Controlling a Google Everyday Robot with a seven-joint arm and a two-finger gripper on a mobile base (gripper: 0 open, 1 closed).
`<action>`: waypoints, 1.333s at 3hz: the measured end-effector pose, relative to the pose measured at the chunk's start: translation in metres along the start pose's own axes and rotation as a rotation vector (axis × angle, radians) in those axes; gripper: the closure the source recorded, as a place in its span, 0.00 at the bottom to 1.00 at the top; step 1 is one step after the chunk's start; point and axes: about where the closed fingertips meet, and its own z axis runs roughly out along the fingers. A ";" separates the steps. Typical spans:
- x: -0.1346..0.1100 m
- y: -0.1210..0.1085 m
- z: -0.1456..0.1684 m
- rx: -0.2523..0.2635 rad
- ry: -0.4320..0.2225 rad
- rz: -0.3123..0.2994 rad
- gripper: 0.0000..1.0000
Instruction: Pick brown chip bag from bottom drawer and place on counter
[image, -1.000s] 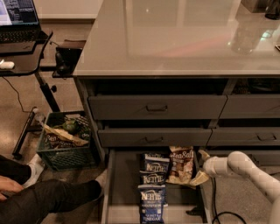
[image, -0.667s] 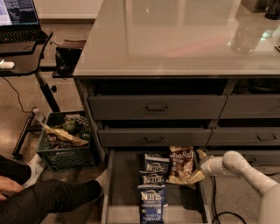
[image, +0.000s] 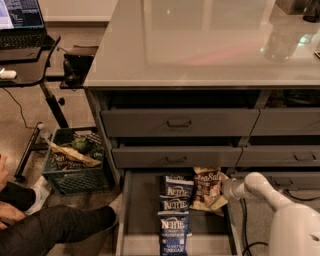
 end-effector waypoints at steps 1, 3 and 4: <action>0.008 -0.001 0.026 -0.032 -0.009 -0.051 0.00; 0.018 -0.007 0.069 -0.050 0.010 -0.187 0.00; 0.023 -0.004 0.089 -0.063 0.011 -0.209 0.00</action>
Offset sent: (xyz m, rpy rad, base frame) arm 0.0378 0.0095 -0.0645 -0.0669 -0.0633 0.1945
